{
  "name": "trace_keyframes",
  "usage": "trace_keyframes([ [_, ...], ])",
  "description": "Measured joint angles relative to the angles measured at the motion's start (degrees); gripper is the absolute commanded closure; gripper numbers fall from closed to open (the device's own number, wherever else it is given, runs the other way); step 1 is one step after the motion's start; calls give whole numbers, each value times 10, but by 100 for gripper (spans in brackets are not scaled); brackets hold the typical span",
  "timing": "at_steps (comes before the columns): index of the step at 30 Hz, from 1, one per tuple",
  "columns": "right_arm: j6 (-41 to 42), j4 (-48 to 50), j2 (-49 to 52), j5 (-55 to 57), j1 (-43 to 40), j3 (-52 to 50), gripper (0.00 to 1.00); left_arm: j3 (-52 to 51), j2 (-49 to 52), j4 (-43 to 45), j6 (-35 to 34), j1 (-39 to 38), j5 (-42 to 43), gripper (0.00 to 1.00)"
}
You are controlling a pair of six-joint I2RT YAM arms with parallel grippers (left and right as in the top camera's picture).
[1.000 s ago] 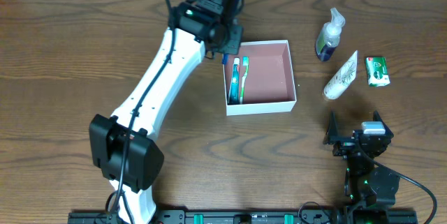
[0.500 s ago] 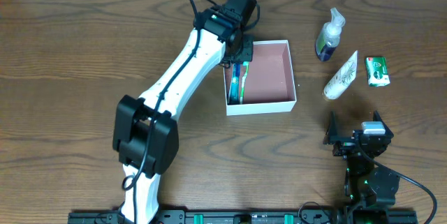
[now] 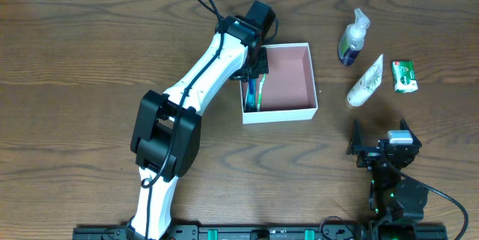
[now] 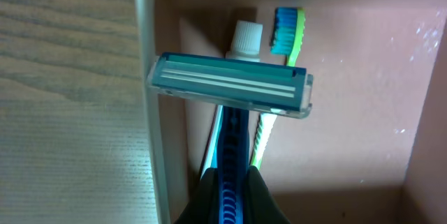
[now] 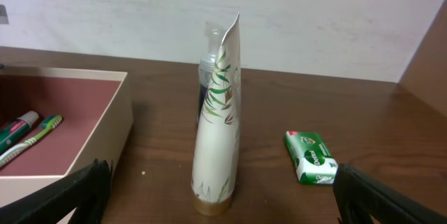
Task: Pack container
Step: 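Lower the razor into the box and open the left gripper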
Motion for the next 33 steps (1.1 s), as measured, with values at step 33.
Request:
trace_keyframes([
  [33,0,0,0,0,0,0,1,12,0,-4,34,0,5,83],
])
